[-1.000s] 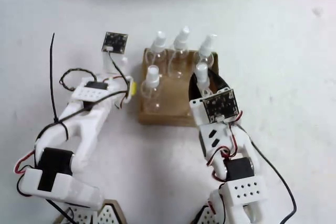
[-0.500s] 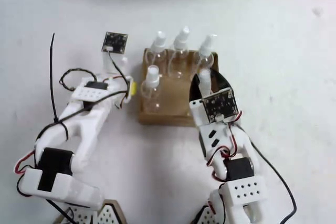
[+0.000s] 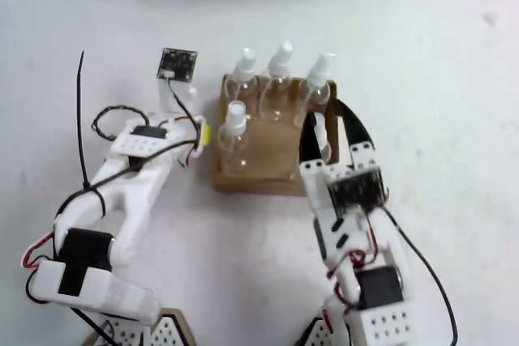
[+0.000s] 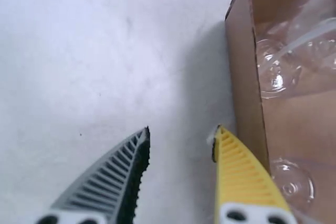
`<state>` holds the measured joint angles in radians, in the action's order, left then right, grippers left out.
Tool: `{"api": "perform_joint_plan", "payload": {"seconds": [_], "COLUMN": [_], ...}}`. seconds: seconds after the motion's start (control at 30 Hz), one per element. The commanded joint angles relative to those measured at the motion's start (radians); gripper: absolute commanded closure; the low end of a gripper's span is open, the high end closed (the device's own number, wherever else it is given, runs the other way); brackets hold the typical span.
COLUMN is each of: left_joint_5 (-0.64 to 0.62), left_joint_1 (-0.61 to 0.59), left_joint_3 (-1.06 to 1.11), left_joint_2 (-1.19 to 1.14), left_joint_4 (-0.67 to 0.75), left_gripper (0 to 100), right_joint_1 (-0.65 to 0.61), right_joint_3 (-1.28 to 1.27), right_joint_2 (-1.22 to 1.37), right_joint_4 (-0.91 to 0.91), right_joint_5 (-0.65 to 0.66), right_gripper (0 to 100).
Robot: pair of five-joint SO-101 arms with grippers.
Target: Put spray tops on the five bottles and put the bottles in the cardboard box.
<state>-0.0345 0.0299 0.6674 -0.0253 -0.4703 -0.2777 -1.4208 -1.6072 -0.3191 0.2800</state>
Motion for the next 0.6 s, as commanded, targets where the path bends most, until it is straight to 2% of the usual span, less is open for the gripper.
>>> {"api": "perform_joint_plan", "payload": {"seconds": [0.0,0.2,0.57], "left_joint_5": [0.011,0.011,0.011], "left_joint_1": [0.008,0.008,0.008], "left_joint_3": [-0.06,-0.058,-0.058], "left_joint_2": [0.004,0.004,0.004], "left_joint_4": [0.025,0.025,0.025], "left_gripper": [81,81,81], "right_joint_1": [0.012,0.035,0.042], "right_joint_3": [0.017,0.034,0.031], "right_joint_2": [-0.213,-0.122,-0.142], "right_joint_4": [-0.122,-0.127,-0.134], "right_joint_5": [-0.006,-0.006,-0.006], "right_gripper": [88.5,88.8,89.0]}}
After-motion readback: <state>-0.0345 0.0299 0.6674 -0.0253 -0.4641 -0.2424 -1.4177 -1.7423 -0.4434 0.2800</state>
